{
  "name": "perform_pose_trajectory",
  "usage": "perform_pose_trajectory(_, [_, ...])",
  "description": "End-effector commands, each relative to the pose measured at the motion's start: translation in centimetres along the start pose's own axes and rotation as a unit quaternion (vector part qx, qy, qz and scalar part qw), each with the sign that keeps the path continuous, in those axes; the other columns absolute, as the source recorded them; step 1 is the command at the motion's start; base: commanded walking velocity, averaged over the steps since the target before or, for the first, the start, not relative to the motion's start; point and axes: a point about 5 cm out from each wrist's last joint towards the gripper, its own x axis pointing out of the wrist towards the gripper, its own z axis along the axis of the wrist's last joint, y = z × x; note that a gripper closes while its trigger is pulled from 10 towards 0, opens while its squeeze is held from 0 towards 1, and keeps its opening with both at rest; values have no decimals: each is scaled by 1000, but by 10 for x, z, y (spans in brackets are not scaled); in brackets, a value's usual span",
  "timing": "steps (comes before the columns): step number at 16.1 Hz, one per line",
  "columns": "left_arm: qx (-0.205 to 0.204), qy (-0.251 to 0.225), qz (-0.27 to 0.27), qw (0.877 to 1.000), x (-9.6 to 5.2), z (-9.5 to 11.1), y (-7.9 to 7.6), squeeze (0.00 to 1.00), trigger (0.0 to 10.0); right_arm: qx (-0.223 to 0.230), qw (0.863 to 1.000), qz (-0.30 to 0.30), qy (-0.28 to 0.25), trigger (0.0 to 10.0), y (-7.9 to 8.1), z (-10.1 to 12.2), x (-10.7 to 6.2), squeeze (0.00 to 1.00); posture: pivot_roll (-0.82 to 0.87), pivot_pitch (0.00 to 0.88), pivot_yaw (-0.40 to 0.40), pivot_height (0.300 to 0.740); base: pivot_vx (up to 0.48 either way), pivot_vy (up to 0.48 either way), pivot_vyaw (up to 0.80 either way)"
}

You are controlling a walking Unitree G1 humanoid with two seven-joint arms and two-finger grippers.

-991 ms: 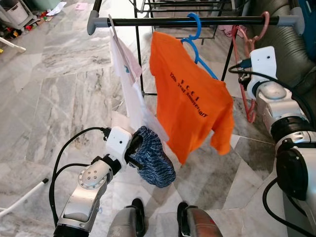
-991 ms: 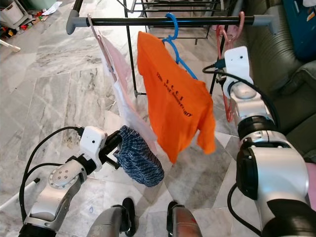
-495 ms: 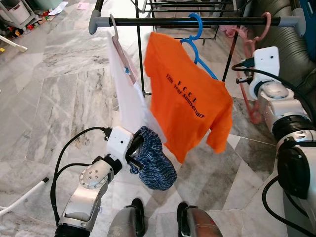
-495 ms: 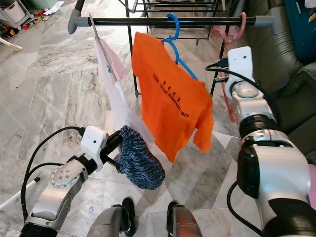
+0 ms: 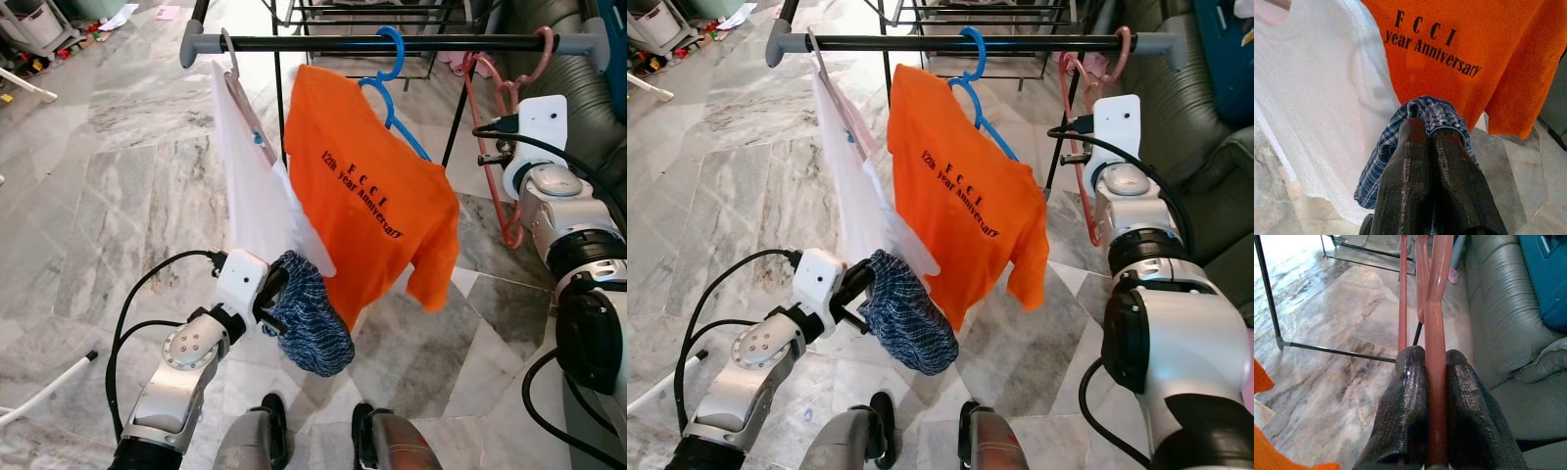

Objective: Hang hanger

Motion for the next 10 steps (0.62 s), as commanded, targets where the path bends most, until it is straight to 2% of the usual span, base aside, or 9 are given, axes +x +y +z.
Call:
perform_pose_trajectory(1, [6,10,2,1000,-2,-6,0,0,10000,-1,1000,1,25,0,-3,-14,-1,0,54,238,60,740,0,0,0])
perform_pose_trajectory(2, [5,6,8,1000,-1,-5,0,0,10000,-5,1000,4,10,549,-3,-9,-1,0,50,236,59,740,0,0,0])
perform_pose_trajectory(3, [3,-4,19,1000,1,-3,1,0,10000,-19,1000,9,-23,10000,-3,0,-1,0,44,230,54,740,0,0,0])
perform_pose_trajectory(6, [4,-13,38,999,6,-1,4,0,10000,-40,997,-2,-62,10000,-8,1,-3,0,20,218,51,740,0,0,0])
perform_pose_trajectory(10, [11,-14,80,997,15,-1,8,0,10000,-38,992,-46,-110,10000,-17,-28,-18,0,-27,206,57,740,0,0,0])
